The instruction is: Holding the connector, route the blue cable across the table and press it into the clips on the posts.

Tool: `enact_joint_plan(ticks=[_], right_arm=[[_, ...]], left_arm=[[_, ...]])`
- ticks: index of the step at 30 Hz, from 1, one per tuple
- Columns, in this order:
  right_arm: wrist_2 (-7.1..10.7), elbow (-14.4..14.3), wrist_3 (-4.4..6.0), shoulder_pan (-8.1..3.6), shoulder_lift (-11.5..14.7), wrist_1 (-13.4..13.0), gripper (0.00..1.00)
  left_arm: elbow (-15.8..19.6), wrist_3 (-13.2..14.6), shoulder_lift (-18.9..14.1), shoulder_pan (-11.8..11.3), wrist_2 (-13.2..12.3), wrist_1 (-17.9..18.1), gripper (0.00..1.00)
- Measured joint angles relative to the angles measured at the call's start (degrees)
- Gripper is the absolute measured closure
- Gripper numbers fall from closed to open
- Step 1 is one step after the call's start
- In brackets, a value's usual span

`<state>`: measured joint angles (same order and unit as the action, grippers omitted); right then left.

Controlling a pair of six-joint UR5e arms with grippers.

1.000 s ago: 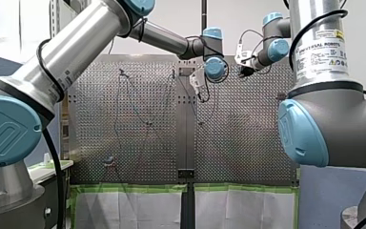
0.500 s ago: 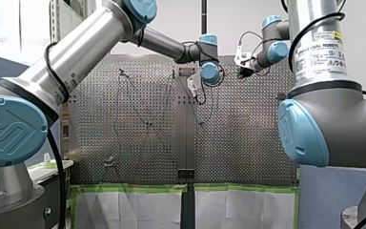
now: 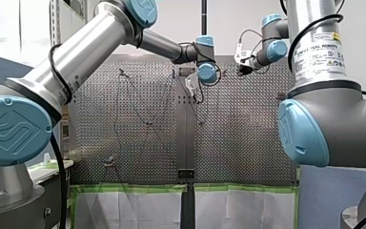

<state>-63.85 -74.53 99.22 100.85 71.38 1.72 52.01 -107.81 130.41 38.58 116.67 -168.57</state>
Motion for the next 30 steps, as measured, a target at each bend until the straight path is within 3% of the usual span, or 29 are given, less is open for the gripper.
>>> enact_joint_plan(ticks=[7, 10, 12, 13, 15, 16, 18, 19, 20, 30], right_arm=[[0.0, 1.08, 0.03, -0.01, -1.14, -0.08, 1.0], [0.01, 1.33, 0.03, -0.03, -1.38, -0.12, 1.0], [0.02, 1.43, 0.03, -0.02, -1.43, -0.14, 1.0], [0.02, 1.47, 0.03, -0.02, -1.44, -0.14, 1.0], [0.03, 1.51, 0.03, -0.01, -1.44, -0.15, 1.0], [0.04, 1.51, 0.03, -0.01, -1.46, -0.15, 1.0], [0.05, 1.52, 0.03, -0.01, -1.5, -0.15, 1.0], [0.08, 1.52, 0.03, -0.01, -1.51, -0.15, 1.0], [0.09, 1.52, 0.03, -0.01, -1.52, -0.15, 1.0], [0.36, 1.53, 0.03, 0.0, -1.54, -0.14, 1.0]], left_arm=[[-0.41, -0.51, 0.47, -1.43, -2.39, 0.18, 0.97], [-0.42, -0.51, 0.47, -1.58, -2.57, -0.47, 0.88], [-0.43, -0.48, 0.48, -1.51, -2.59, -0.91, 0.72], [-0.44, -0.44, 0.48, -1.41, -2.57, -1.21, 0.72], [-0.44, -0.32, 0.46, -1.16, -2.52, -1.7, 0.44], [-0.44, -0.17, 0.46, -0.98, -2.45, -2.07, 0.44], [-0.44, 0.06, 0.46, -0.7, -2.21, -2.68, 0.09], [-0.44, 0.16, 0.44, -0.5, -1.97, -3.08, 0.09], [-0.44, 0.26, 0.43, -0.34, -1.74, -3.41, 0.0], [-0.44, 1.16, 0.33, 1.31, 1.72, -8.35, 0.0]])
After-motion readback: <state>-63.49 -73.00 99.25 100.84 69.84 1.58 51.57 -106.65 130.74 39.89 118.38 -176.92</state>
